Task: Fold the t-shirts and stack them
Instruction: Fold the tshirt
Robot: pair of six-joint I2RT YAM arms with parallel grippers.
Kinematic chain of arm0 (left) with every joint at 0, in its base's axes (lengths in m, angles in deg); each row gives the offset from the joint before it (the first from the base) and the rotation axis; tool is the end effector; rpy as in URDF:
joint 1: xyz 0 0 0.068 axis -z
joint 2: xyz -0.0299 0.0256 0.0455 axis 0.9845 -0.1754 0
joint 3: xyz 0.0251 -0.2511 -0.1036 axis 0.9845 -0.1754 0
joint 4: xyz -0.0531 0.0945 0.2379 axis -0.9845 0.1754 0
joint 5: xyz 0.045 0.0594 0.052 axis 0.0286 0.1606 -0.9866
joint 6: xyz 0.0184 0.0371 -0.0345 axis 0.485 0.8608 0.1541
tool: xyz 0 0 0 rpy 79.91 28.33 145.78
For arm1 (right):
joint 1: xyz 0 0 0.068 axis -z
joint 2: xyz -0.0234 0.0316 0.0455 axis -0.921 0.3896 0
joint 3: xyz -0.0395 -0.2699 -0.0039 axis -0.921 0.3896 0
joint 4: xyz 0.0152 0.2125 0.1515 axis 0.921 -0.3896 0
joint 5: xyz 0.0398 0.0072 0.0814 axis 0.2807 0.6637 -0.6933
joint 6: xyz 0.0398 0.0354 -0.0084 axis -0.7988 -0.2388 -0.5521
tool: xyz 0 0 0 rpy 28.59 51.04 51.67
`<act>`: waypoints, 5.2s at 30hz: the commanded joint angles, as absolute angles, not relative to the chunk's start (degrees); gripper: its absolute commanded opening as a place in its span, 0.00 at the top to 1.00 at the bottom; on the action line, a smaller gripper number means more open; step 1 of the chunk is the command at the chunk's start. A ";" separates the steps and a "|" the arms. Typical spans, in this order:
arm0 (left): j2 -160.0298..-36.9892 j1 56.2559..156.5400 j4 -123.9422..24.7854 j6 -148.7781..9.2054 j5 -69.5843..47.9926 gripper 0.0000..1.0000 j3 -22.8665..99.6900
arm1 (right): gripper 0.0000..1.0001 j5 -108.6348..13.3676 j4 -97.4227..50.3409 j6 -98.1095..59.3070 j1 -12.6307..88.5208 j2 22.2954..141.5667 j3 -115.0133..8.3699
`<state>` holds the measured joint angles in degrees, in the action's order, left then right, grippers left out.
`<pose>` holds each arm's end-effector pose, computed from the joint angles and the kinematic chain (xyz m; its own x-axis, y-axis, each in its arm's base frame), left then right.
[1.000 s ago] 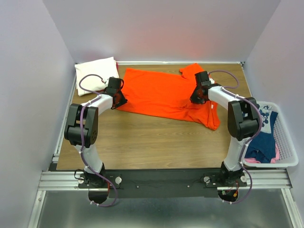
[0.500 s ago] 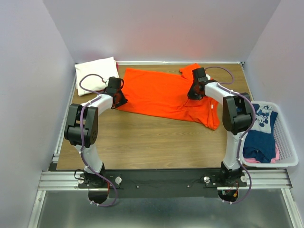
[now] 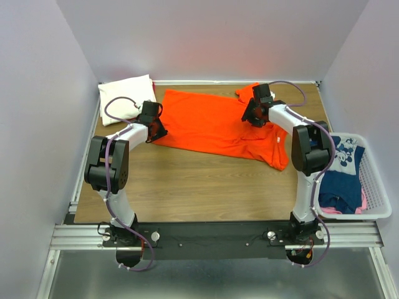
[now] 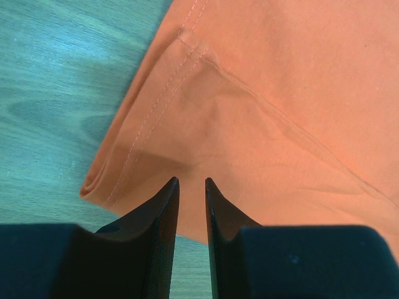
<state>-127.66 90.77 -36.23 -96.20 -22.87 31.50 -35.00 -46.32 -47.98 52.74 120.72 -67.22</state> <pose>0.3769 -0.0698 0.1757 -0.6879 -0.4933 -0.5324 -0.3513 0.8682 -0.3506 0.4445 0.1104 0.1822 -0.7506 0.4038 -0.5231 0.2920 0.9128 0.2856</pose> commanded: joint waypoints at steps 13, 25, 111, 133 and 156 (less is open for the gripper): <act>-126.64 90.62 -36.93 -94.94 -21.34 0.69 32.69 | 0.59 -31.99 -46.33 -45.28 52.22 112.56 -56.35; -126.64 90.53 -37.37 -95.03 -21.08 0.69 32.42 | 0.76 -34.54 -46.32 -43.44 51.95 115.54 -59.95; -107.93 83.24 -38.77 -102.59 -33.74 1.00 8.26 | 0.30 -28.04 -50.19 -52.75 53.10 78.29 -20.41; -107.83 82.54 -40.36 -99.17 -29.34 1.00 7.37 | 0.56 -17.58 -51.60 -53.02 53.10 84.61 -24.00; -109.15 82.10 -38.16 -97.49 -29.43 1.00 9.66 | 0.94 -8.89 -58.71 -45.63 53.62 83.91 -32.27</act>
<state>-108.55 82.73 -39.05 -98.43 -29.47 8.04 -14.04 -54.61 -46.45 52.96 85.14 -30.92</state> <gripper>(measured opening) 0.009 0.055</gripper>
